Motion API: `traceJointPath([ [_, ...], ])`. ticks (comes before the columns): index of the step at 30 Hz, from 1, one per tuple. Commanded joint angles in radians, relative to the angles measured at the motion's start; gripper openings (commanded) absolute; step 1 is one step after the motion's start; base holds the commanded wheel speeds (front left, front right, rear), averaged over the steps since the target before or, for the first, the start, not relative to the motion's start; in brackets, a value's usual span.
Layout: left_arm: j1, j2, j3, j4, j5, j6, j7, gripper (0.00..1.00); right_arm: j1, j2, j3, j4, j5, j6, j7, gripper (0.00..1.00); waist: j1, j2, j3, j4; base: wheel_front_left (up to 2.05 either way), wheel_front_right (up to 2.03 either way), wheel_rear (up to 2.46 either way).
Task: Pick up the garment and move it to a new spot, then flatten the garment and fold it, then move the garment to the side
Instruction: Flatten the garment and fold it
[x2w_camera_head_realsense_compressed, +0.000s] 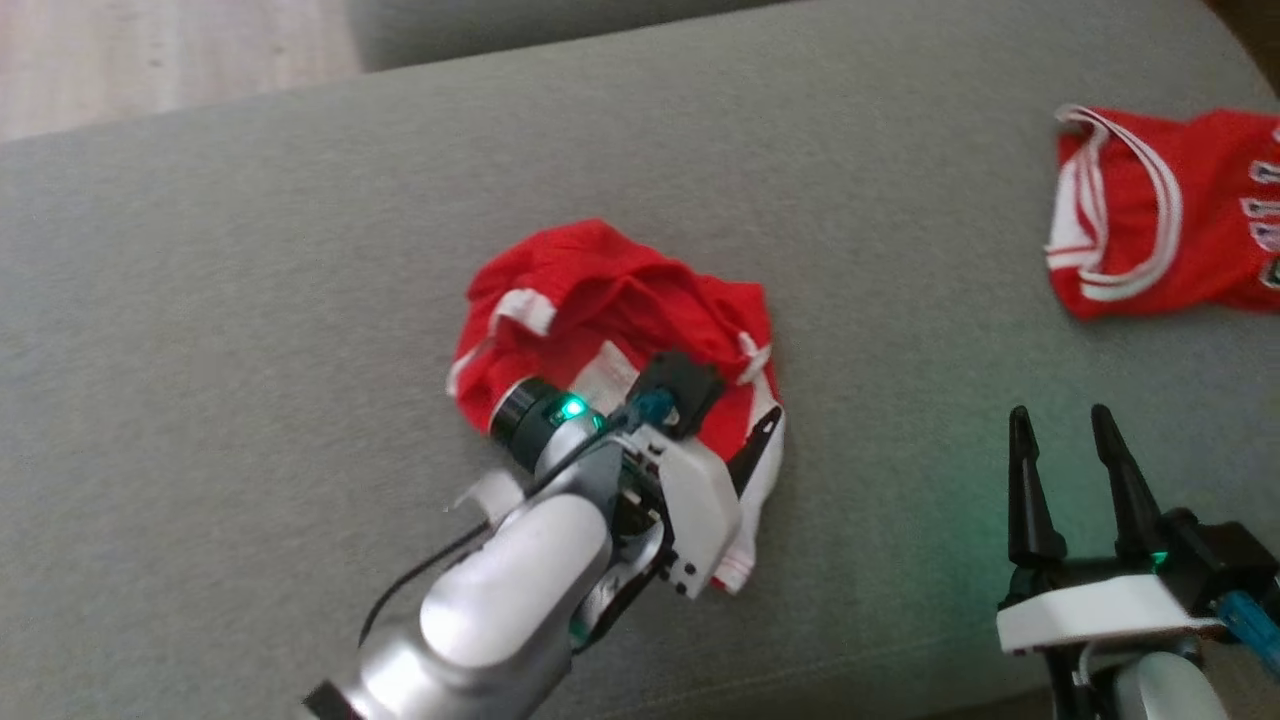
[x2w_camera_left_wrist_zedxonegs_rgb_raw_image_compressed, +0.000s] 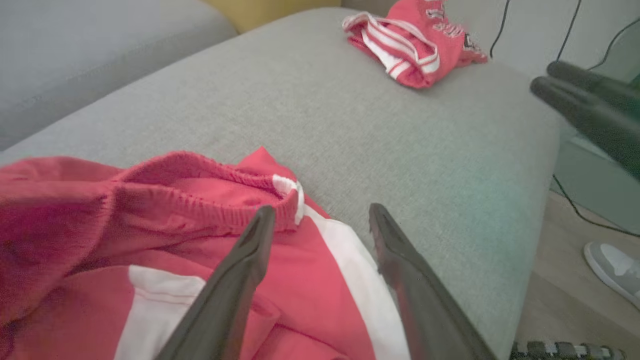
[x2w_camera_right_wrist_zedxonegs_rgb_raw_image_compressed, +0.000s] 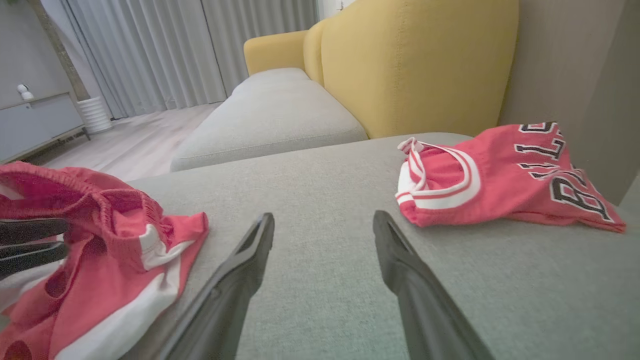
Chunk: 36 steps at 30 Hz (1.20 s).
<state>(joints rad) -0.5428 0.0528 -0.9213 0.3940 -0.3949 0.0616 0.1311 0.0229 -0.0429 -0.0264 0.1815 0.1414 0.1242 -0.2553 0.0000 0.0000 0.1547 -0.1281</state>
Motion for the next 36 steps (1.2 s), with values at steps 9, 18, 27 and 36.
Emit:
traceJointPath([
  [9,-0.217,-0.003,-0.069,0.118,-0.099,0.087,0.058,1.0,-0.059,-0.007,0.047,-0.01,0.024,0.007,-0.006,1.0,0.0,0.0,0.046,-0.084,0.0,0.0,0.0],
  [18,-0.261,-0.003,-0.147,0.231,-0.211,0.102,0.064,0.87,-0.067,-0.007,0.058,0.003,0.031,0.007,-0.006,1.0,0.0,0.0,0.041,-0.11,0.0,0.0,0.0],
  [27,-0.333,-0.003,-0.152,0.299,-0.308,0.112,-0.028,0.0,-0.075,-0.007,0.055,0.012,0.038,0.007,-0.006,1.0,0.0,0.0,0.042,-0.143,0.0,0.0,0.0],
  [36,-0.629,0.048,-0.032,0.356,-0.311,0.032,-0.203,0.0,-0.087,-0.007,0.056,0.018,0.046,0.007,-0.006,1.0,0.0,0.0,0.061,-0.156,0.0,0.0,0.0],
])
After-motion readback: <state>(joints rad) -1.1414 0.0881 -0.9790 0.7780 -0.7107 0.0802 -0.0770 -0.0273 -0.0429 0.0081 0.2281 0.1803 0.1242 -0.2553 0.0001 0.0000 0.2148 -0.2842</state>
